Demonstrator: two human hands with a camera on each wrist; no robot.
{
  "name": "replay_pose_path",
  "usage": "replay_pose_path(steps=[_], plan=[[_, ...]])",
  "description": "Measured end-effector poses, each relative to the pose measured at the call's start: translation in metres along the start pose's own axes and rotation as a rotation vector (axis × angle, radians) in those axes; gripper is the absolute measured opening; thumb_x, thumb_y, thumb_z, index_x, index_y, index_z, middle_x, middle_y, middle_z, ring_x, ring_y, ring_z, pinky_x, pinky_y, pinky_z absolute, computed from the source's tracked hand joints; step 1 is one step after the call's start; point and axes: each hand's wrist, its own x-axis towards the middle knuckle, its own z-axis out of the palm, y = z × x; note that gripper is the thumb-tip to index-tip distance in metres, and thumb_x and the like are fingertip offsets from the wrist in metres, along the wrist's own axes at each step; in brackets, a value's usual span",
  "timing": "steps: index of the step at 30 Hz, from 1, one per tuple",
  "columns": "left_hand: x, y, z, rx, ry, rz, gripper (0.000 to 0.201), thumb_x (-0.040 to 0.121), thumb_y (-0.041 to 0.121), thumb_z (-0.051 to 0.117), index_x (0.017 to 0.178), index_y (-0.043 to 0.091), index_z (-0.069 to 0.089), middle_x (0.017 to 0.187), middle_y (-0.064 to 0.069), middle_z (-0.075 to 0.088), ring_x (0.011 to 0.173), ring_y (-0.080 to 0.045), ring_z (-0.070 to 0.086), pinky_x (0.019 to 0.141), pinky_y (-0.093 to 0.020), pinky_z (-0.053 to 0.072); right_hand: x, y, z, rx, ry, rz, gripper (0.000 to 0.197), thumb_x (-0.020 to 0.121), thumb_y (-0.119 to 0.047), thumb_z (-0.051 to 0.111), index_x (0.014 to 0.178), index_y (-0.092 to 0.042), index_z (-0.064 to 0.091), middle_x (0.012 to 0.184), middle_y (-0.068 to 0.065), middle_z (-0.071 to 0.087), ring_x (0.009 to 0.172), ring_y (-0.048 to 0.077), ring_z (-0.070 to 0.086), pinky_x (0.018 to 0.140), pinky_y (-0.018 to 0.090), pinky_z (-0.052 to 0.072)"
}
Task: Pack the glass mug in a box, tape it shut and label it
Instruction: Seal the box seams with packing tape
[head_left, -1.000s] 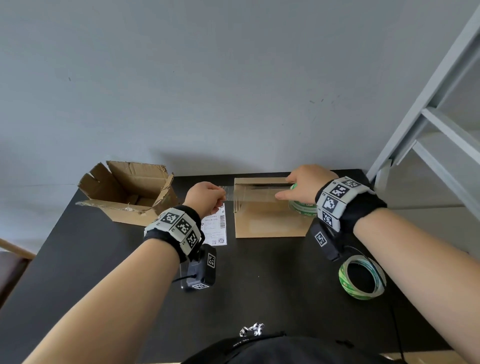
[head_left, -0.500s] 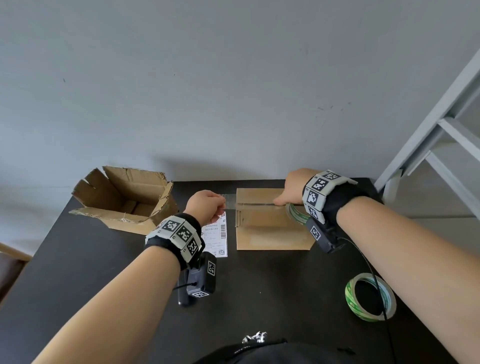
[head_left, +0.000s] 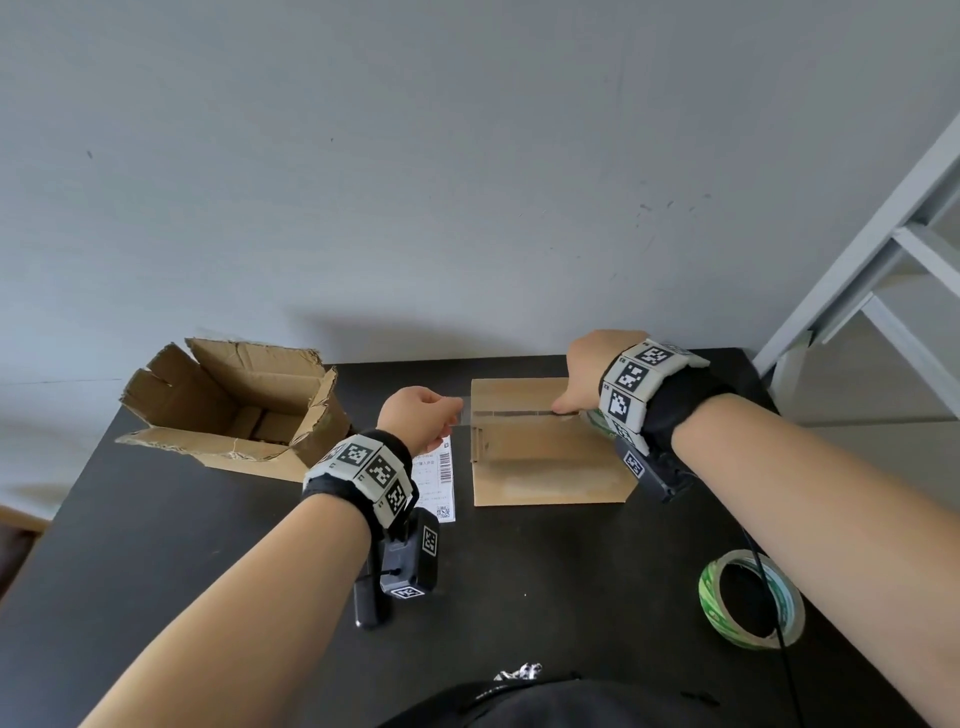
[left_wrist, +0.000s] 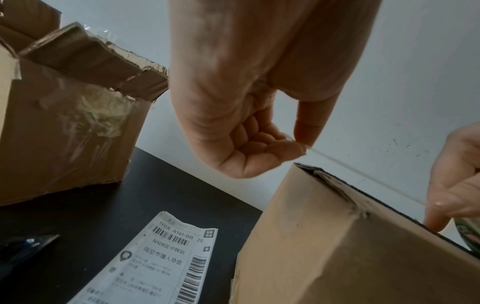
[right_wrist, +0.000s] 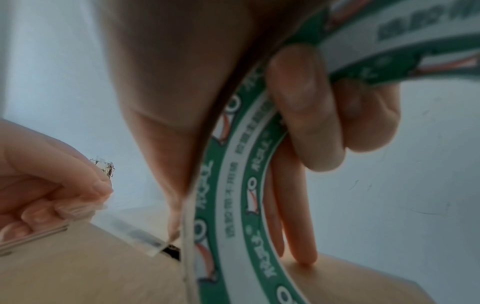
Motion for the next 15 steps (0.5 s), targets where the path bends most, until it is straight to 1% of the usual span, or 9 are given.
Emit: replay_pose_path(steps=[6, 9, 11, 13, 15], plan=[[0.006, -0.007, 0.002, 0.074, 0.000, 0.025, 0.019, 0.093, 0.025, 0.056, 0.082, 0.009, 0.060, 0.064, 0.000, 0.055, 0.054, -0.010, 0.048, 0.051, -0.019, 0.041, -0.001, -0.007, 0.007, -0.068, 0.059, 0.005, 0.030, 0.076, -0.038, 0.063, 0.058, -0.018, 0.050, 0.056, -0.005, 0.050, 0.048, 0.012, 0.046, 0.046, 0.017, 0.028], [0.008, -0.011, 0.005, 0.089, 0.003, 0.030, 0.022, 0.093, 0.026, 0.056, 0.079, 0.010, 0.060, 0.065, 0.000, 0.056, 0.054, -0.010, 0.049, 0.053, -0.020, 0.042, 0.000, -0.010, 0.008, -0.090, 0.057, 0.020, 0.031, 0.079, -0.038, 0.062, 0.058, -0.018, 0.049, 0.057, -0.006, 0.049, 0.049, 0.011, 0.045, 0.046, 0.018, 0.027], [0.009, -0.013, 0.007, 0.096, 0.008, 0.038, 0.023, 0.093, 0.026, 0.056, 0.075, 0.012, 0.059, 0.065, 0.000, 0.056, 0.055, -0.011, 0.049, 0.057, -0.023, 0.047, 0.000, -0.011, 0.008, -0.097, 0.054, 0.027, 0.031, 0.080, -0.038, 0.061, 0.059, -0.019, 0.048, 0.057, -0.006, 0.049, 0.049, 0.010, 0.044, 0.045, 0.018, 0.026], [0.008, -0.015, 0.009, 0.110, 0.020, 0.055, 0.027, 0.093, 0.027, 0.055, 0.071, 0.013, 0.058, 0.065, 0.000, 0.057, 0.058, -0.012, 0.050, 0.066, -0.029, 0.050, 0.000, -0.012, 0.008, -0.099, 0.047, 0.034, 0.032, 0.080, -0.039, 0.061, 0.059, -0.019, 0.048, 0.058, -0.006, 0.049, 0.049, 0.010, 0.044, 0.045, 0.019, 0.027], [0.008, -0.017, 0.013, 0.123, 0.033, 0.078, 0.031, 0.094, 0.028, 0.054, 0.067, 0.013, 0.057, 0.065, 0.001, 0.058, 0.060, -0.013, 0.052, 0.073, -0.033, 0.053, -0.001, -0.012, 0.007, -0.105, 0.042, 0.034, 0.033, 0.080, -0.041, 0.062, 0.060, -0.019, 0.048, 0.058, -0.005, 0.050, 0.049, 0.010, 0.045, 0.045, 0.019, 0.027]])
